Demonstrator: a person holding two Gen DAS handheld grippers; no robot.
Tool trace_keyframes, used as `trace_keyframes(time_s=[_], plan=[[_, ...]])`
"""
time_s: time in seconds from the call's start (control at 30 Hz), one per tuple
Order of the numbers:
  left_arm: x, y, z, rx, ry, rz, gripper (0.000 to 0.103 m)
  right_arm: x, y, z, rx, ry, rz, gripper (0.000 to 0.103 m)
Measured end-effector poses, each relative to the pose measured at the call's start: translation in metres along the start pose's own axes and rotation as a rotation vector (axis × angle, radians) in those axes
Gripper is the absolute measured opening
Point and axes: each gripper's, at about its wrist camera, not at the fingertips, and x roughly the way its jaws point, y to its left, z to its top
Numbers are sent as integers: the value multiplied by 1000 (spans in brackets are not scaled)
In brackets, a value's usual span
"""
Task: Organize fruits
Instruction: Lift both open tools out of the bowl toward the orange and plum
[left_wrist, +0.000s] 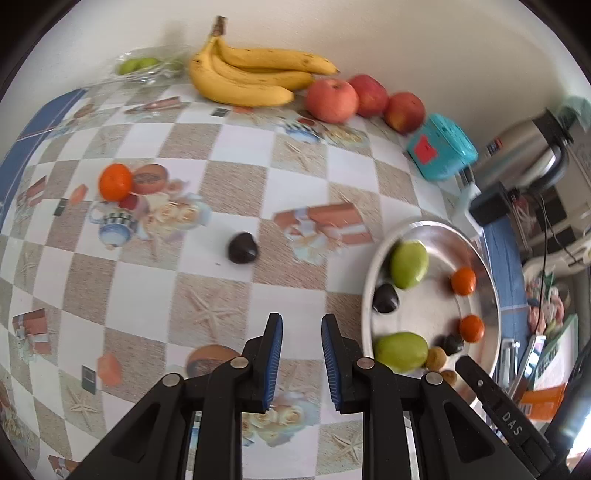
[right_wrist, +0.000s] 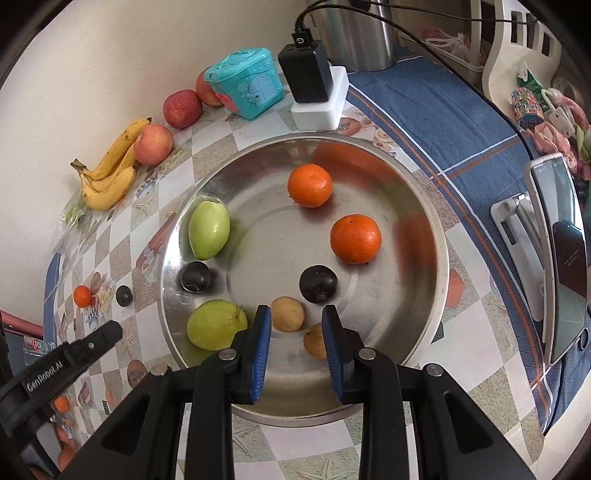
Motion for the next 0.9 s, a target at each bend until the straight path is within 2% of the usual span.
trace_keyframes(time_s=[0.27, 0.3, 0.33, 0.4, 0.43, 0.5, 0.53, 0.6, 0.67, 0.73, 0.77, 0.9], plan=[[-3, 13, 5, -31, -17, 17, 25, 1, 6, 1, -22, -1, 1, 29], [-3, 13, 5, -27, -17, 24, 33, 1, 6, 1, -25, -1, 1, 29], [-3, 12, 5, -23, -17, 32, 52, 1, 6, 1, -28, -1, 0, 29], [-3, 10, 5, -6, -26, 70, 72, 2, 8, 1, -41, 0, -2, 29], [-4, 9, 5, 3, -33, 82, 72, 2, 9, 1, -46, 0, -3, 31], [-5, 9, 6, 19, -44, 97, 75, 3, 11, 1, -55, -4, -9, 56], [-5, 9, 6, 22, -47, 103, 82, 3, 11, 1, -57, -9, -12, 58], [-5, 10, 7, 31, -52, 118, 88, 2, 13, 2, -64, -18, -11, 58], [-4, 11, 8, 37, -57, 131, 91, 1, 14, 2, -74, -29, -12, 59], [-5, 12, 8, 39, -67, 144, 102, 0, 16, 2, -84, -38, -22, 74], [-6, 13, 9, 38, -73, 149, 103, -1, 17, 2, -90, -48, -26, 80], [-7, 18, 9, 37, -90, 153, 103, -1, 21, 3, -112, -63, -20, 82]])
